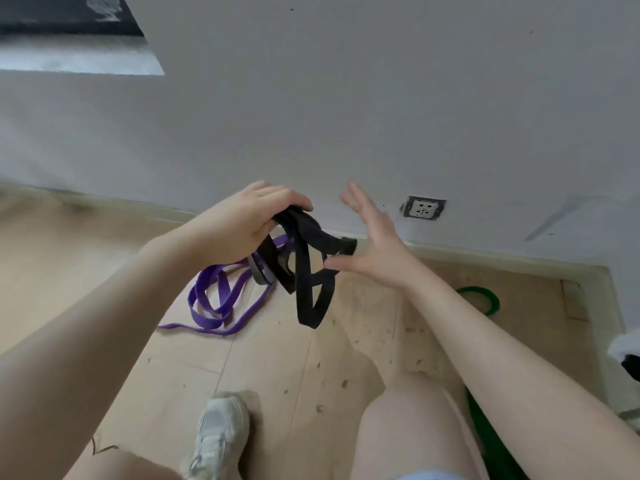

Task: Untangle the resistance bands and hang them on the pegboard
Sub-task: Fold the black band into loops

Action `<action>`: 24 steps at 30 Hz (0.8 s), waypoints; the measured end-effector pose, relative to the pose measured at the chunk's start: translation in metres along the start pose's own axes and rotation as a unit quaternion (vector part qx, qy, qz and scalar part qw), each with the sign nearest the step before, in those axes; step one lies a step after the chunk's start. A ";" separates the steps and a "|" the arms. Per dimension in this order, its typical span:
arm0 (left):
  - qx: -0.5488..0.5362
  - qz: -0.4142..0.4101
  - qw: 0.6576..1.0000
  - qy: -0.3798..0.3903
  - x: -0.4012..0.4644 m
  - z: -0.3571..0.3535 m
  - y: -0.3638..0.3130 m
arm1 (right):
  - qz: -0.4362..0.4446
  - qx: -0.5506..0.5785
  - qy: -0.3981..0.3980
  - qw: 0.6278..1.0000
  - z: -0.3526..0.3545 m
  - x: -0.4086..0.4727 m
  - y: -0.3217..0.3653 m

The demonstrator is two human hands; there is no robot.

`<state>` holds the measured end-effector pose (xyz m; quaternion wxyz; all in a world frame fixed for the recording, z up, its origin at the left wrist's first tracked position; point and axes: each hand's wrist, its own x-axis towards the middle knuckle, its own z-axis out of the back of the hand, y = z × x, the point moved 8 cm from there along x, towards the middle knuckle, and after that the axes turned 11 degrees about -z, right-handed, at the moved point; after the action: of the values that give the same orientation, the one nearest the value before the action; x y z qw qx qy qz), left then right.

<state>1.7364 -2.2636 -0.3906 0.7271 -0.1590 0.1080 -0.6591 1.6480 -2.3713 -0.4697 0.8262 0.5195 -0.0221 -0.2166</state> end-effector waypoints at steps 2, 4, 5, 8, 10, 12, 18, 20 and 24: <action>0.007 0.003 1.000 -0.018 -0.002 0.009 0.004 | 0.005 -0.006 0.080 0.997 -0.011 0.011 0.011; 0.001 0.028 0.999 -0.029 -0.007 0.017 0.010 | 0.012 -0.035 0.127 0.991 -0.020 0.013 0.017; -0.005 0.041 0.999 -0.035 -0.010 0.022 0.014 | 0.017 -0.060 0.125 0.990 -0.021 0.015 0.017; -0.037 0.079 0.993 -0.075 -0.021 0.037 0.030 | 0.001 -0.095 0.095 0.991 -0.014 0.020 0.016; -0.039 0.107 0.990 -0.080 -0.028 0.038 0.046 | -0.044 -0.042 0.077 0.995 0.000 0.020 0.012; -0.020 0.147 0.987 -0.068 -0.035 0.031 0.067 | -0.089 0.066 0.037 0.993 0.021 0.018 0.007; -0.045 0.189 0.979 -0.056 -0.040 -0.015 0.086 | -0.044 0.272 -0.037 0.960 0.070 0.005 0.051; -0.089 0.191 0.975 -0.075 -0.038 -0.029 0.078 | 0.026 0.275 0.008 0.961 0.076 0.002 0.090; -0.227 0.205 0.947 -0.100 -0.039 -0.050 0.064 | 0.096 0.091 0.024 0.991 0.069 0.004 0.155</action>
<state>1.7731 -2.2239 -0.4628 0.7978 -0.3598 0.2120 -0.4349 1.6852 -2.3743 -0.3048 0.7928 0.5930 -0.0720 -0.1209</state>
